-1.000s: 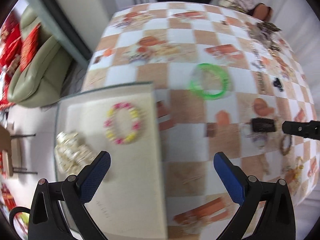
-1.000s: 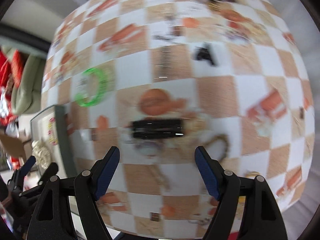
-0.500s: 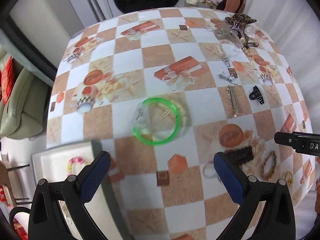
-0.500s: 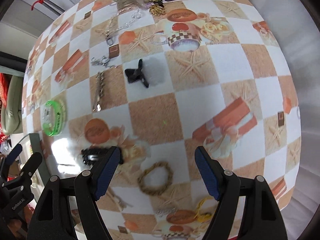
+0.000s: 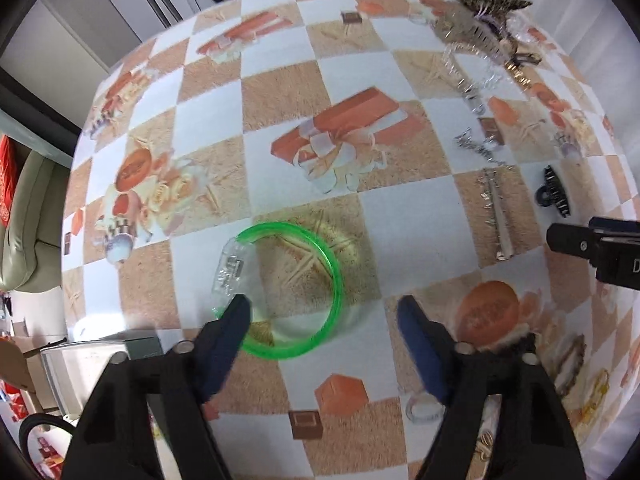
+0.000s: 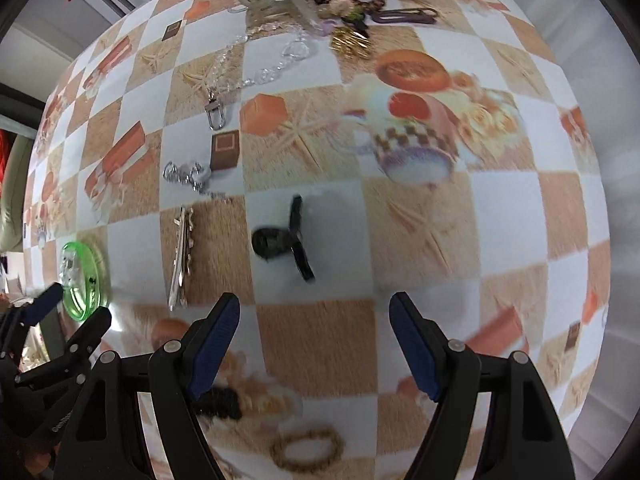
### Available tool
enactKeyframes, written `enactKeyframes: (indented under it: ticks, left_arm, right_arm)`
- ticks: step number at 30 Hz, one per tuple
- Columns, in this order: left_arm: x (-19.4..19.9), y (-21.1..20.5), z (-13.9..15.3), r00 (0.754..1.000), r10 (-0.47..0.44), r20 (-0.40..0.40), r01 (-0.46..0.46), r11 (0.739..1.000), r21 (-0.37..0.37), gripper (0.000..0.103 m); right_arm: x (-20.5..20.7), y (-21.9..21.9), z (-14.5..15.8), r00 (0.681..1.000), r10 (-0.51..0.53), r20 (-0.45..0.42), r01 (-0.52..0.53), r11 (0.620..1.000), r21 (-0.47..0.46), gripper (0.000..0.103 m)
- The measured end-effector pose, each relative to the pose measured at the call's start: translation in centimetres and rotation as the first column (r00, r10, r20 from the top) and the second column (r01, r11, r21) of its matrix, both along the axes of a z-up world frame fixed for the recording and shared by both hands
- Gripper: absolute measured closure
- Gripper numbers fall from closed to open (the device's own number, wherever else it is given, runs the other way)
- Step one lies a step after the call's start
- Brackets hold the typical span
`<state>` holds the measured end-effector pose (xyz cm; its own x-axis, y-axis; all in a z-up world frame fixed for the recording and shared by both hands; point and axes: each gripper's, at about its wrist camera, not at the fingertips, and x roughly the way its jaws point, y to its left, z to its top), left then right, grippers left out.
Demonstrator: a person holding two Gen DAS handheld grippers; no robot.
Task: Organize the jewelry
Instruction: 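Grasp the green bangle with the left tool while the right tool grasps the black claw clip, then lower the bangle into the tray with the left tool while the right tool drops the claw clip there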
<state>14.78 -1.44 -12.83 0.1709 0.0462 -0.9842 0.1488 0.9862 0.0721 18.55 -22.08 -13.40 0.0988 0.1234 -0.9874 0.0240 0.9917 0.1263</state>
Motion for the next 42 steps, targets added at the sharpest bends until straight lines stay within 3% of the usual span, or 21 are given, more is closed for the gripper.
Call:
enactKeyframes:
  ticks: [8, 10, 13, 14, 15, 20, 33, 42]
  left_arm:
    - [0.9, 1.0, -0.8, 0.999, 0.046, -0.010, -0.047, 0.998, -0.050, 0.025]
    - [0.9, 0.9, -0.8, 0.999, 0.045, -0.010, -0.045, 0.997, -0.063, 0.029]
    - [0.9, 0.6, -0.6, 1.000, 0.030, -0.006, -0.031, 0.996, -0.082, 0.045]
    - [0.9, 0.4, -0.5, 1.000, 0.022, -0.003, -0.022, 0.996, -0.086, 0.052]
    - [0.7, -0.1, -0.4, 1.000, 0.015, 0.000, -0.015, 0.996, -0.085, 0.061]
    - [0.6, -0.9, -0.1, 1.000, 0.005, -0.001, -0.005, 0.995, -0.102, 0.092]
    - [-3.1, 0.5, 3.0, 0.999, 0.035, 0.041, -0.027, 0.986, -0.165, 0.092]
    - [-7.3, 2.7, 6.0, 0.996, 0.051, 0.077, -0.036, 0.983, -0.178, 0.092]
  right_arm:
    - [3.6, 2.2, -0.4, 0.997, 0.054, 0.046, -0.051, 0.997, -0.061, 0.035]
    - [4.1, 2.6, -0.5, 0.997, 0.057, 0.052, -0.052, 0.995, -0.085, 0.039]
    - [4.3, 4.4, -0.6, 0.995, 0.070, 0.070, -0.063, 0.993, -0.098, 0.059]
    - [4.4, 4.5, -0.5, 0.994, 0.079, 0.074, -0.071, 0.993, -0.099, 0.070]
    - [4.6, 4.7, -0.4, 0.993, 0.086, 0.076, -0.078, 0.992, -0.099, 0.075]
    - [4.8, 4.3, 0.1, 0.993, 0.077, 0.089, -0.068, 0.993, -0.098, 0.078]
    - [1.3, 1.0, 2.8, 0.995, 0.036, 0.097, -0.038, 0.999, 0.017, 0.078]
    - [-3.2, 2.6, 4.8, 0.993, 0.070, 0.096, -0.075, 0.996, 0.053, 0.078]
